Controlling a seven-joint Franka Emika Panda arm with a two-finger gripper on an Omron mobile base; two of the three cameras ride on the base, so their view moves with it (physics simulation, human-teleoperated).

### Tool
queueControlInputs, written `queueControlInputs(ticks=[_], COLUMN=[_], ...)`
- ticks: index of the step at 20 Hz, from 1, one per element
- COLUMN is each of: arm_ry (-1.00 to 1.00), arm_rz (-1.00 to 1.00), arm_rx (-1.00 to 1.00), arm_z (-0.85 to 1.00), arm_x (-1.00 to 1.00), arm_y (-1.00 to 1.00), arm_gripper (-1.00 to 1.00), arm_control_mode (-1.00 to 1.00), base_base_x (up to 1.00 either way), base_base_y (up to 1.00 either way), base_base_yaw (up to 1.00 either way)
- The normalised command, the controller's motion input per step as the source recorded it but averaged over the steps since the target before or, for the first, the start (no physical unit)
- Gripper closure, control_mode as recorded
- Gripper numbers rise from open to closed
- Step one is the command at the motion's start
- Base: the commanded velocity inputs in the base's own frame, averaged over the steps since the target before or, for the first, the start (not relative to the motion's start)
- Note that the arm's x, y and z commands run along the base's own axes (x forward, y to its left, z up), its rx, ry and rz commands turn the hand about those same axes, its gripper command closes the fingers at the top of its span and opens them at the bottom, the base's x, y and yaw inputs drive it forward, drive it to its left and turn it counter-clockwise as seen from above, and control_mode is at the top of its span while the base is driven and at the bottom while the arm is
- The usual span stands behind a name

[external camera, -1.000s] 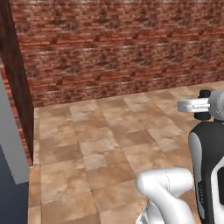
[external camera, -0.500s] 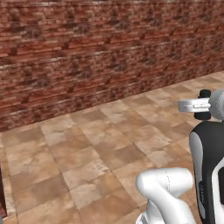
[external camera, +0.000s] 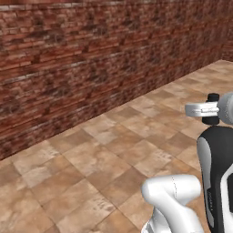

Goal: The dining table condiment station is running low on shaker. Refill the condiment station by opening the cabinet and taking the shaker from the cabinet and placing it on the dining table.

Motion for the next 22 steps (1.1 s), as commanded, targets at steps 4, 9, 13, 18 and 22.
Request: queueControlInputs(ticks=[4,9,13,18,22], arm_ry=[0.0,0.0,0.0,0.0,0.0], arm_rz=[0.0,0.0,0.0,0.0,0.0], arm_rx=[0.0,0.0,0.0,0.0,0.0], arm_z=[0.0,0.0,0.0,0.0,0.0], arm_x=[0.0,0.0,0.0,0.0,0.0], arm_y=[0.0,0.0,0.0,0.0,0.0], arm_gripper=[1.0,1.0,1.0,1.0,1.0], arm_control_mode=[1.0,1.0,1.0,1.0,1.0], base_base_x=[0.83,0.69,0.6,0.61,0.67], base_base_y=[0.41,0.39,0.37,0.35,0.34], base_base_yaw=[-0.43,-0.44,-0.46,-0.47,-0.47])
